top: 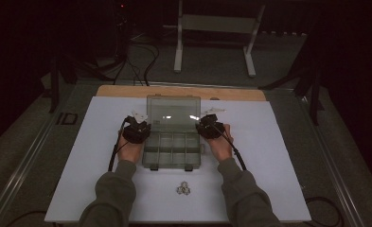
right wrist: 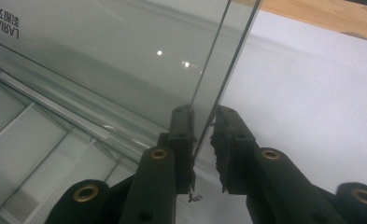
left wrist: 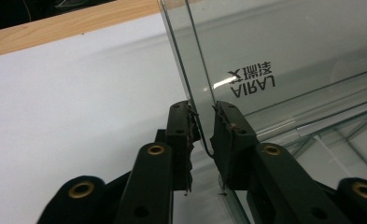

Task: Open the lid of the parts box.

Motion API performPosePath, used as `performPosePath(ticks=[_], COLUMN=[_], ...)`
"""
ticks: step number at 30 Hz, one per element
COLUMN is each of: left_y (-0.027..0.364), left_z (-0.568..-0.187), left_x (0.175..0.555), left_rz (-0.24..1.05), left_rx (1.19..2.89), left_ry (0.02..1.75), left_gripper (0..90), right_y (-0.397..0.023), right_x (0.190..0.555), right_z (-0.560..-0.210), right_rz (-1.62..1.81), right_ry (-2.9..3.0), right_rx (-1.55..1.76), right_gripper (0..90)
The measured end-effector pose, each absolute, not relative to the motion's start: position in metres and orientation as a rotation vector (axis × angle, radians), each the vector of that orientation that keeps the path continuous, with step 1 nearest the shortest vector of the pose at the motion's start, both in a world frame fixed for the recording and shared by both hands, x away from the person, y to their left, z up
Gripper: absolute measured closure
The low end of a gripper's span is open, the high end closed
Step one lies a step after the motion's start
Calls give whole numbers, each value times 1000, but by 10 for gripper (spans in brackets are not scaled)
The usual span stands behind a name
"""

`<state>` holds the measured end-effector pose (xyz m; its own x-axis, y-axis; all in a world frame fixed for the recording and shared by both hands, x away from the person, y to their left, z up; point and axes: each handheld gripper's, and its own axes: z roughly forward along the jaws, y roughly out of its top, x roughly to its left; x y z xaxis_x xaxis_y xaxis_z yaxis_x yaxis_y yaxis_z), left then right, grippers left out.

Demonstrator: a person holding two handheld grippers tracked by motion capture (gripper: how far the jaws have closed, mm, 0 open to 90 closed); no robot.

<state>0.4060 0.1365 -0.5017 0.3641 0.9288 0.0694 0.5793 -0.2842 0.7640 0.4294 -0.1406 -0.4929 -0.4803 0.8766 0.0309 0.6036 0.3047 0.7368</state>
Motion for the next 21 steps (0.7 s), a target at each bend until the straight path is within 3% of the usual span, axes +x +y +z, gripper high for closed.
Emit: performPosePath(ticks=[14, 21], left_y=[140, 146], left_z=[-498, -488], left_x=[405, 401], left_rz=[663, 598], left_rx=[1944, 1901], left_ry=[1306, 1280], left_gripper=[652, 480], right_y=[-144, -146], right_x=[426, 422], right_z=[-488, -481], right_rz=[1013, 1057], right_ry=[2197, 2201], right_rx=[1305, 1292], right_gripper=[681, 526])
